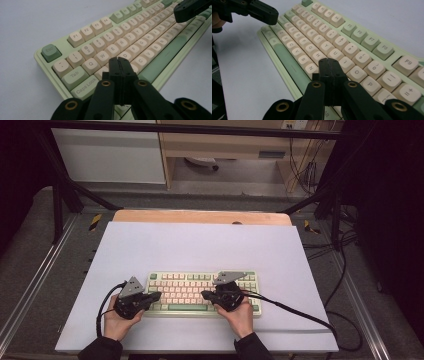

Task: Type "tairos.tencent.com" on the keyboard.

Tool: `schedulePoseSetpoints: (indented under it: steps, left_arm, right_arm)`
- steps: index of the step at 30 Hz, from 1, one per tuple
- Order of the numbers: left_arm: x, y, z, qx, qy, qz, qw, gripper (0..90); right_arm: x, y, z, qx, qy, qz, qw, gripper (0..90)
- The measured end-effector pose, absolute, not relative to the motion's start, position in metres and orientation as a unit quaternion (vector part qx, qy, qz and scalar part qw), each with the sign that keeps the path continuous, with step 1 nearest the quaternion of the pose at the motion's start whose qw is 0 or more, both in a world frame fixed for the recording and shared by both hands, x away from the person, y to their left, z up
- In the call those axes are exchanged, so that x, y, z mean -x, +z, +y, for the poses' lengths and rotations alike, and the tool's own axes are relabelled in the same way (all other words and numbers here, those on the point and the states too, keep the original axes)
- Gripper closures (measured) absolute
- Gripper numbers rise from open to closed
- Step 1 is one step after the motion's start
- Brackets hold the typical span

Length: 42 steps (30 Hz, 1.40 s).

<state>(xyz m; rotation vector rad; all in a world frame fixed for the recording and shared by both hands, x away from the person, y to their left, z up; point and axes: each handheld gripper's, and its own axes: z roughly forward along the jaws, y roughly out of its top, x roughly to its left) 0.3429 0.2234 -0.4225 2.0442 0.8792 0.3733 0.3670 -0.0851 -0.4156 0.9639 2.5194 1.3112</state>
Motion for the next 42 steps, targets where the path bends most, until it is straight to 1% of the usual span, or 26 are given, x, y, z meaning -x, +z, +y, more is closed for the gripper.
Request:
schedulePoseSetpoints:
  steps: [17, 33, 39, 42]
  left_arm:
    - [-0.343, -0.423, 0.223, -0.819, 0.150, 0.352, 0.428, 89.6]
    - [-0.343, -0.422, 0.223, -0.819, 0.150, 0.351, 0.429, 89.6]
    - [-0.343, -0.422, 0.223, -0.819, 0.150, 0.351, 0.429, 89.6]
    - [-0.342, -0.422, 0.224, -0.818, 0.150, 0.351, 0.430, 89.5]
  right_arm:
    - [-0.367, -0.429, -0.075, -0.322, 0.432, 0.841, 0.054, 90.0]
    - [-0.368, -0.436, -0.073, -0.318, 0.428, 0.845, 0.052, 90.0]
    - [-0.368, -0.432, -0.074, -0.318, 0.430, 0.843, 0.051, 90.0]
    - [-0.368, -0.427, -0.077, -0.318, 0.434, 0.841, 0.059, 90.0]
